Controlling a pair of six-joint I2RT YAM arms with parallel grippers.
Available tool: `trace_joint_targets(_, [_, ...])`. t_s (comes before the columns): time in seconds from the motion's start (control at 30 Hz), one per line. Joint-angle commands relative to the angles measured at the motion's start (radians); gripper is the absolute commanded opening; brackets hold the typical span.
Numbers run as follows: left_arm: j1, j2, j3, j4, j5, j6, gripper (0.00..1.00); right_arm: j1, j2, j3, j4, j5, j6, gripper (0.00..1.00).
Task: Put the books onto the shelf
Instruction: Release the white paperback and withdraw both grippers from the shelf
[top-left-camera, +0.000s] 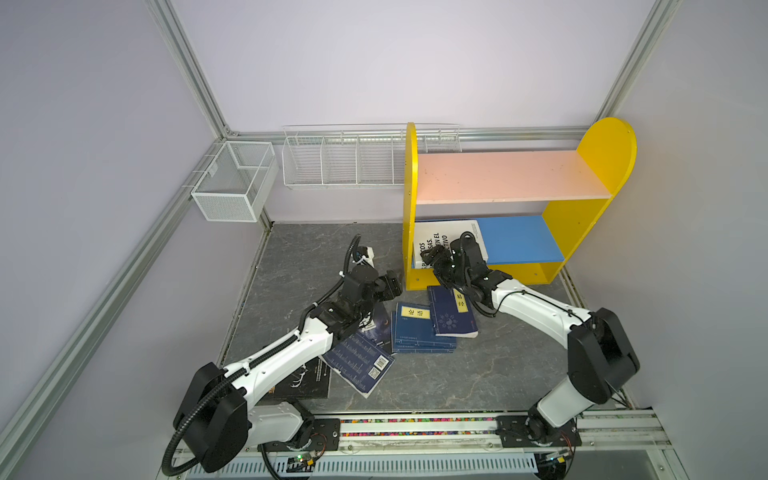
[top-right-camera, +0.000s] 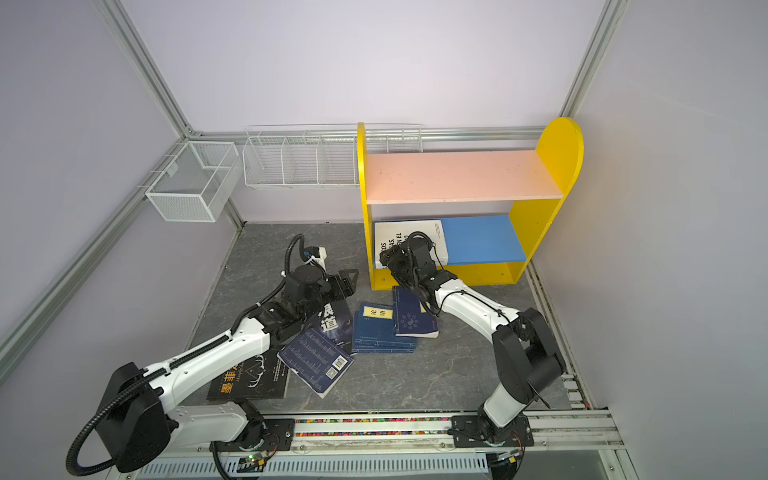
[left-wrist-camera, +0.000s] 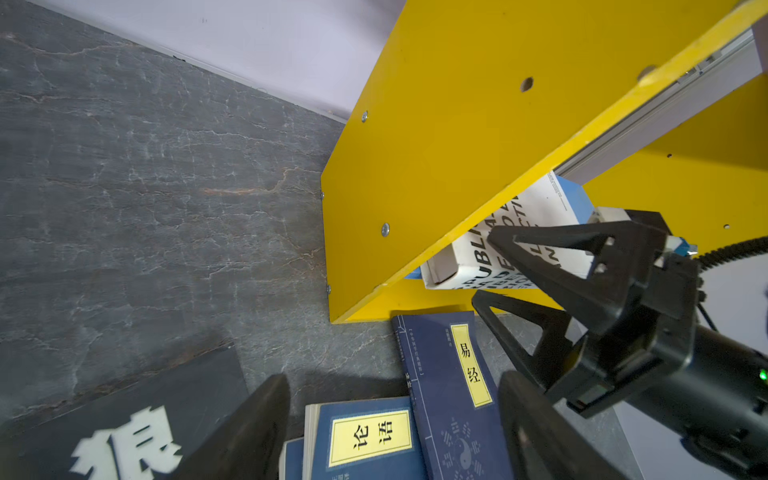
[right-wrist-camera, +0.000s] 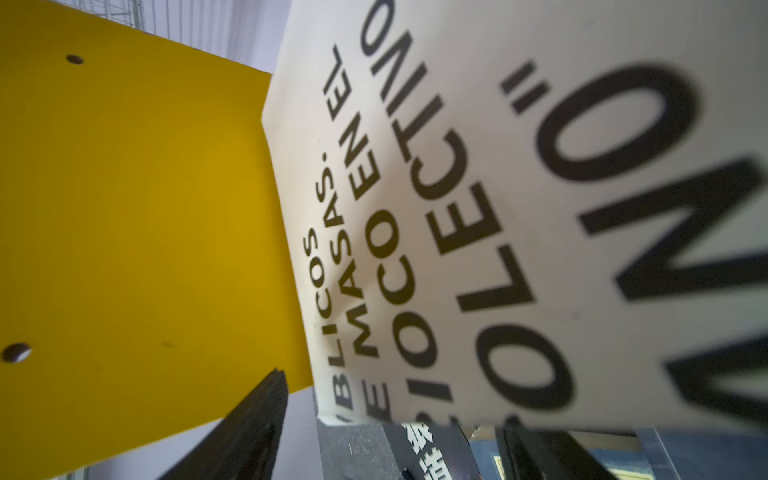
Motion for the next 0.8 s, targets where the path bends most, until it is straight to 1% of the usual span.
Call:
trace_joint_targets(0.0, [0.004, -0.025, -0.019, 0.0, -0.015, -0.004, 0.8, 0.005, 0.002, 0.038, 0.051, 0.02, 0.022, 0.8])
trace_joint_targets(0.03, [0.005, -0.022, -0.023, -0.001, -0.011, -0.001, 0.79, 0.006, -0.003, 0.051, 0.04, 0.024, 0.0, 0.82])
trace_joint_targets(0.1, [0.005, -0.02, -0.026, -0.003, 0.0, 0.012, 0.8, 0.008, -0.021, 0.069, -0.016, 0.042, -0.039, 0.9])
trace_joint_targets(0.13, [0.004, -0.018, -0.025, -0.007, 0.01, 0.027, 0.8, 0.006, -0.037, 0.065, -0.029, 0.051, -0.06, 0.92])
trace_joint_targets(0.23, [0.004, -0.004, -0.018, -0.021, 0.051, 0.08, 0.81, -0.001, -0.088, 0.041, -0.064, 0.05, -0.111, 0.97])
trace_joint_targets(0.3, [0.004, 0.01, 0.0, -0.036, 0.07, 0.113, 0.82, -0.008, -0.121, 0.046, -0.156, 0.051, -0.162, 0.99])
trace_joint_targets(0.4, [0.004, 0.037, 0.034, -0.062, 0.083, 0.159, 0.85, -0.021, -0.186, 0.036, -0.28, 0.062, -0.263, 0.98])
trace_joint_targets(0.47, [0.004, 0.059, 0.061, -0.073, 0.095, 0.184, 0.9, -0.037, -0.245, 0.027, -0.352, 0.089, -0.351, 0.97])
trace_joint_targets(0.53, [0.004, 0.08, 0.082, -0.073, 0.112, 0.206, 0.91, -0.065, -0.313, 0.03, -0.434, 0.131, -0.481, 0.94])
trace_joint_targets(0.6, [0.005, 0.105, 0.099, -0.061, 0.119, 0.21, 0.92, -0.11, -0.358, 0.045, -0.5, 0.137, -0.591, 0.92])
trace_joint_targets(0.67, [0.004, 0.136, 0.122, -0.047, 0.125, 0.209, 0.92, -0.185, -0.382, 0.046, -0.53, 0.098, -0.647, 0.91])
trace_joint_targets(0.73, [0.004, 0.173, 0.151, -0.035, 0.129, 0.205, 0.92, -0.271, -0.367, 0.052, -0.546, 0.001, -0.683, 0.92])
trace_joint_targets(0.77, [0.004, 0.189, 0.167, -0.033, 0.131, 0.204, 0.93, -0.299, -0.354, 0.056, -0.555, -0.023, -0.691, 0.93])
